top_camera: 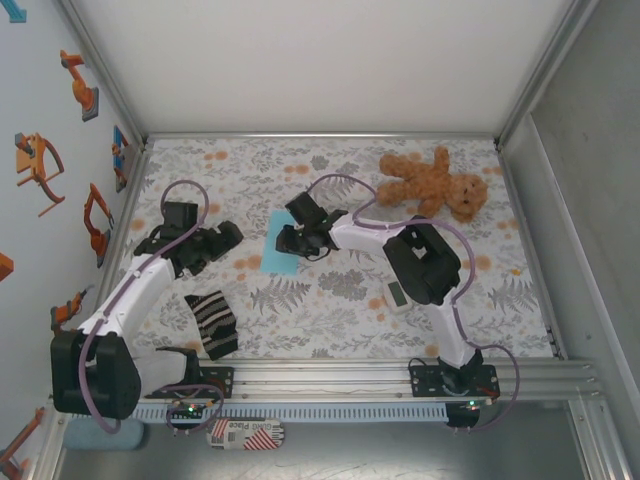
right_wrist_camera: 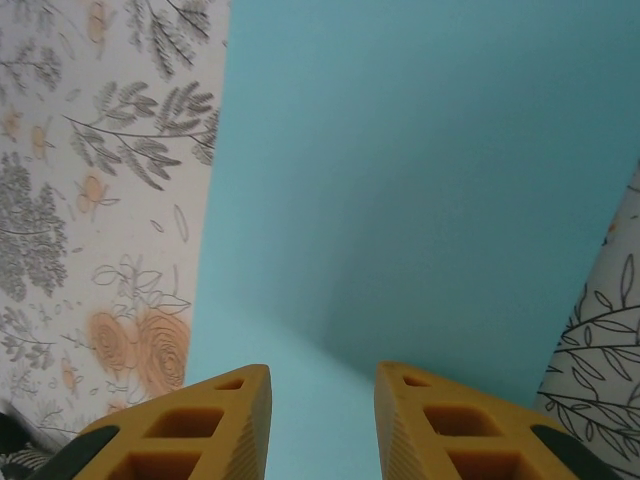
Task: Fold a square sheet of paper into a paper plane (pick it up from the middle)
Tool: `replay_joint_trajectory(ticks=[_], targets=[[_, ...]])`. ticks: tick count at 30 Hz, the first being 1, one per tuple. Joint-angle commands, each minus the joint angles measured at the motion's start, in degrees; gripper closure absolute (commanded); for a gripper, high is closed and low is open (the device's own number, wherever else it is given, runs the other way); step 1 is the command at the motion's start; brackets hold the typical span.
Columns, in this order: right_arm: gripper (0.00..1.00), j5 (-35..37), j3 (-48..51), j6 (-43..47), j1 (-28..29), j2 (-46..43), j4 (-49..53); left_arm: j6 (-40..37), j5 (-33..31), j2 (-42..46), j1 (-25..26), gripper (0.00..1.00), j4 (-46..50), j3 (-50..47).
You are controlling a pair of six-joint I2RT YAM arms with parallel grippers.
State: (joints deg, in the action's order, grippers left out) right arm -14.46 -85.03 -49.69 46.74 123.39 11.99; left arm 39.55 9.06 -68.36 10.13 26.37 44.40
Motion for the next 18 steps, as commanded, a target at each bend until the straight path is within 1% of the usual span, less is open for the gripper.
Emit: replay_joint_trajectory(ticks=[1, 4, 8, 10, 12, 14, 15, 17, 18], targets=[[0.68, -1.1, -0.3, 0.8, -0.1, 0.5, 0.9, 1.0, 3.1, -1.8, -0.3, 0.04, -0.7, 0.2], [0.68, -1.3, 3.2, 4.5, -0.9, -0.8, 2.9, 1.1, 6.1, -3.2, -0.3, 0.04, -2.4, 0.2], [0.70, 0.8, 8.4, 16.4, -2.1, -3.3, 9.2, 0.7, 11.4, -4.3, -0.1, 0.03, -6.0, -0.5], [0.70, 0.2, 11.5, 22.3, -3.0, -4.9, 10.2, 0.8, 13.6, -5.0, 0.1, 0.04, -7.3, -0.6], [0.71, -1.3, 13.0, 26.2, -4.0, -6.3, 10.9, 1.0, 15.1, -6.1, 0.7, 0.03, -8.0, -0.4], [0.71, -2.4, 13.3, 26.7, -4.5, -8.6, 10.4, 1.7, 16.3, -7.1, 1.6, 0.03, -8.9, -0.3], [0.71, -2.9, 13.4, 25.3, -4.5, -10.2, 9.2, 2.4, 16.9, -7.5, 2.3, 0.03, -9.7, -0.5], [0.71, -4.0, 14.1, 20.1, -4.5, -13.7, 4.8, 4.1, 18.2, -8.1, 3.7, 0.03, -11.5, -1.2], [0.71, -3.7, 15.6, 15.9, -4.5, -16.0, 0.7, 5.0, 18.7, -8.2, 4.4, 0.03, -12.6, -1.8]])
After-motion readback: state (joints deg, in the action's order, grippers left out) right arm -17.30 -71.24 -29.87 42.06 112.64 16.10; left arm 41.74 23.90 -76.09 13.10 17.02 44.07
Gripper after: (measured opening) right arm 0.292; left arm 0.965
